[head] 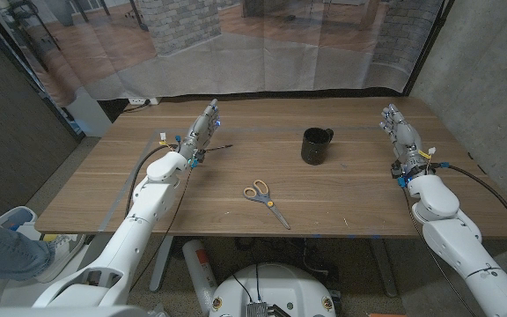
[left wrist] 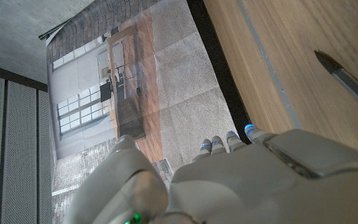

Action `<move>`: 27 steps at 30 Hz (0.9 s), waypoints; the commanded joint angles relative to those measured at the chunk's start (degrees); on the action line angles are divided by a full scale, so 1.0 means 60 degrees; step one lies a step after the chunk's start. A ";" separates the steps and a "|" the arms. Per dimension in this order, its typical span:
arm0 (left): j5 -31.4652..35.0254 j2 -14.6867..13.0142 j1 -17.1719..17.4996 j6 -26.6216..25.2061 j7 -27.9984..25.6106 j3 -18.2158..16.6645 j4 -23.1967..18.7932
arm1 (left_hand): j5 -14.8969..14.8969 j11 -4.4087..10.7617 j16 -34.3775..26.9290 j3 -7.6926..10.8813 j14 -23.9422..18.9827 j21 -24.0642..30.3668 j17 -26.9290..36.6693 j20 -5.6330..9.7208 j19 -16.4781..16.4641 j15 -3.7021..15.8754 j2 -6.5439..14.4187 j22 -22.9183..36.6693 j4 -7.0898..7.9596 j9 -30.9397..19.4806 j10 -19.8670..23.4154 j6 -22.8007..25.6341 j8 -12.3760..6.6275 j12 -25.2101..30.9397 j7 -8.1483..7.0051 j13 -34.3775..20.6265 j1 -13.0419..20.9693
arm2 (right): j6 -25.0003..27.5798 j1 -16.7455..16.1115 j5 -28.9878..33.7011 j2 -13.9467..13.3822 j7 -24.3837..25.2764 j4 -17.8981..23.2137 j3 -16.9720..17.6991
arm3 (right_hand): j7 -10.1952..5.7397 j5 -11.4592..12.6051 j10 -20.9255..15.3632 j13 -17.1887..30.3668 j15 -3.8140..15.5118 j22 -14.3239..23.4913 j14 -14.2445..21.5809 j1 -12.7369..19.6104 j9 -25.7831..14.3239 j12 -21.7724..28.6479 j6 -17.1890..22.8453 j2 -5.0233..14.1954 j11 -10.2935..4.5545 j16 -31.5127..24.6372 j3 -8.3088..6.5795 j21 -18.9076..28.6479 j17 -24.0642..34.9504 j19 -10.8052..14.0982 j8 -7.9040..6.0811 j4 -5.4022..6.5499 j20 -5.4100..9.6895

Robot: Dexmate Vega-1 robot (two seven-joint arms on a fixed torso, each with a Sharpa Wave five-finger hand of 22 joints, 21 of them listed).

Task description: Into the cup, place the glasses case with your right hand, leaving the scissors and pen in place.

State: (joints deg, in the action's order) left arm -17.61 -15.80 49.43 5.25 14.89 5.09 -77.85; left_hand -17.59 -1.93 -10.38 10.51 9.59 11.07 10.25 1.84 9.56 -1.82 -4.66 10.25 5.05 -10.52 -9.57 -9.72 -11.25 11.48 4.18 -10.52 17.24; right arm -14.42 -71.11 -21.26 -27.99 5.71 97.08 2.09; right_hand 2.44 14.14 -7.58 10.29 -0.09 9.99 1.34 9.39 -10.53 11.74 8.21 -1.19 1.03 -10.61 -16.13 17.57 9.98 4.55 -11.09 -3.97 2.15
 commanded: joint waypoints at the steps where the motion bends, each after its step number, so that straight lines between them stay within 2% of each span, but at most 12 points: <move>1: -0.0031 -0.0005 -0.0018 0.0009 0.0065 0.0002 -0.0003 | -0.0046 0.0042 -0.0064 -0.0033 0.0484 0.0063 0.0034 0.0150 0.0417 -0.0009 0.0025 0.0023 -0.0005 -0.0022 0.0010 -0.0047 -0.0035 0.0049 -0.0028 -0.0023 0.0074 | 0.0075 -0.0295 0.0120 0.0007 0.0160 0.0203 0.0252 | 0.0009 -0.0049 -0.0057 0.0008 0.0037 0.0035 0.0081 0.0091 -0.0019 0.0049 0.0082 0.0046 0.0045 -0.0010 -0.0028 -0.0031 0.0043 0.0055 -0.0065 -0.0021 0.0187; 27: -0.0036 -0.0046 0.0025 0.0049 0.0101 0.0008 -0.0079 | -0.0039 0.0039 -0.0072 -0.0069 0.0445 0.0070 0.0033 0.0146 0.0405 -0.0007 0.0061 0.0022 -0.0013 -0.0022 0.0066 0.0049 -0.0053 0.0060 -0.0012 -0.0023 0.0115 | 0.0532 -0.0724 0.0727 -0.0108 0.0565 0.0681 0.0696 | -0.0020 -0.0067 -0.0092 0.0010 0.0050 0.0038 0.0093 0.0113 -0.0022 0.0049 0.0109 0.0072 0.0009 -0.0007 -0.0018 -0.0119 0.0045 0.0061 -0.0053 -0.0049 0.0172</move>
State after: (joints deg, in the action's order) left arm -17.89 -15.97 49.54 5.45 15.41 5.03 -78.18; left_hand -17.59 -1.73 -10.62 10.33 9.58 11.07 10.25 1.84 9.56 -1.82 -4.43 10.25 4.87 -10.52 -9.35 -9.72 -11.25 11.48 4.18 -10.52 17.46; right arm -12.43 -74.40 -18.44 -28.31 8.11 100.02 5.09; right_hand 2.24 13.69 -7.58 10.28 0.22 9.99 1.65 9.69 -10.53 11.74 8.41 -0.89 1.04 -10.61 -16.13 16.94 9.98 4.55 -11.09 -3.96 2.15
